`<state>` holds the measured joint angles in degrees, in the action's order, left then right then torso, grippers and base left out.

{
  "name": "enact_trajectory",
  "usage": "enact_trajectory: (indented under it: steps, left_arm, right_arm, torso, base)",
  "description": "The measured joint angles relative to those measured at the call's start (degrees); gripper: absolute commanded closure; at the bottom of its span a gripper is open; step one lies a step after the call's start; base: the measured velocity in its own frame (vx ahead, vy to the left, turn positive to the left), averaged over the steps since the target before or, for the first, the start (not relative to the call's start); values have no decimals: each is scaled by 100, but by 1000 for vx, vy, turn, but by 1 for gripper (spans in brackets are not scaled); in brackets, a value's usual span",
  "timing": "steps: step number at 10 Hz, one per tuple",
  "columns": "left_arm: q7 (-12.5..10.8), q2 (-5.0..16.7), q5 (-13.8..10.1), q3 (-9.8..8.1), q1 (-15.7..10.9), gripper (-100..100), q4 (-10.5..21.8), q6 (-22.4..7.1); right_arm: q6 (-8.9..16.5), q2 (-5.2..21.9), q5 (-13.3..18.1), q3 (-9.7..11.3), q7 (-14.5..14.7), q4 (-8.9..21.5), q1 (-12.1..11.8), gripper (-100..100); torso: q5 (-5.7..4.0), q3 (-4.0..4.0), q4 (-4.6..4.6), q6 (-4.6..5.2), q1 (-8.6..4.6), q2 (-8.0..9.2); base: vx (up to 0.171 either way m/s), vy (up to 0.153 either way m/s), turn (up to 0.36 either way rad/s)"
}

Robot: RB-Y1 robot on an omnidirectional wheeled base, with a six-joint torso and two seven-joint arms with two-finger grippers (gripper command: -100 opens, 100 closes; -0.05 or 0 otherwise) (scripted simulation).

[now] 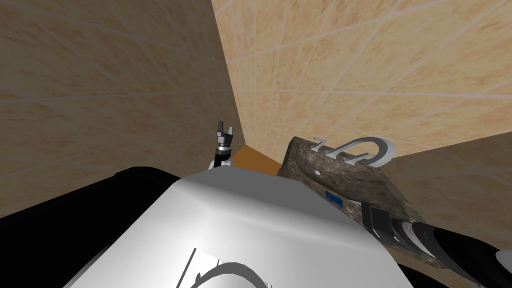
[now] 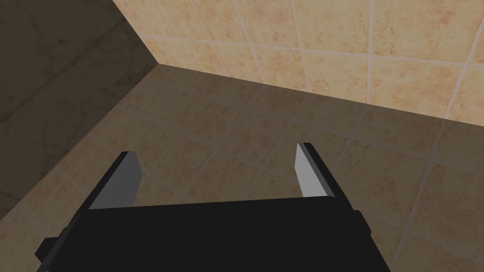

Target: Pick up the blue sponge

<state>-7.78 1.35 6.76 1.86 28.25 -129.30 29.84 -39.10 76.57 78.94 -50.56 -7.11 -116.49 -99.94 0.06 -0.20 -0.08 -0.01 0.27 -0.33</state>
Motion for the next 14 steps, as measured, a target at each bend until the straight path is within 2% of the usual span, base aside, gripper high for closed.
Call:
enact_trajectory:
  steps: [5, 6, 7, 9, 13, 14]
  left_arm:
    - [0, 0, 0, 0, 0, 0, 0, 0]
    - [0, 0, 0, 0, -1, 0, 0, 0]
    - [0, 0, 0, -1, -1, 0, 0, 0]
    - [0, 1, 0, -1, -1, 0, 0, 0]
    - [0, 1, 0, -1, -1, 0, 0, 0]
    - [0, 1, 0, -1, -1, 0, 0, 0]
  right_arm:
    - [-187, 647, 480, -234, 19, 96, -481, -100]
    - [-193, 658, 491, -240, 21, 97, -490, 0]
    - [-192, 657, 490, -240, 21, 96, -488, -100]
    - [-79, 713, 512, -65, 26, 150, -433, -100]
    - [277, 864, 559, 442, 68, 316, -280, -100]
    - [291, 869, 560, 452, 66, 320, -277, 100]
  torso:
    - [-2, 6, 2, 1, -6, 10]
    - [-3, 12, 5, 3, -15, 22]
    - [-5, 19, 8, 3, -23, 32]
    - [-7, 21, 9, 3, -27, 36]
    - [-7, 21, 9, 3, -28, 35]
    - [-6, 22, 9, 4, -28, 38]
  base:
    - [58, 41, 23]
    - [6, 5, 0]
    - [10, 3, 14]
    - [12, 2, 14]
    - [12, 1, 11]
    - [0, 0, 0]
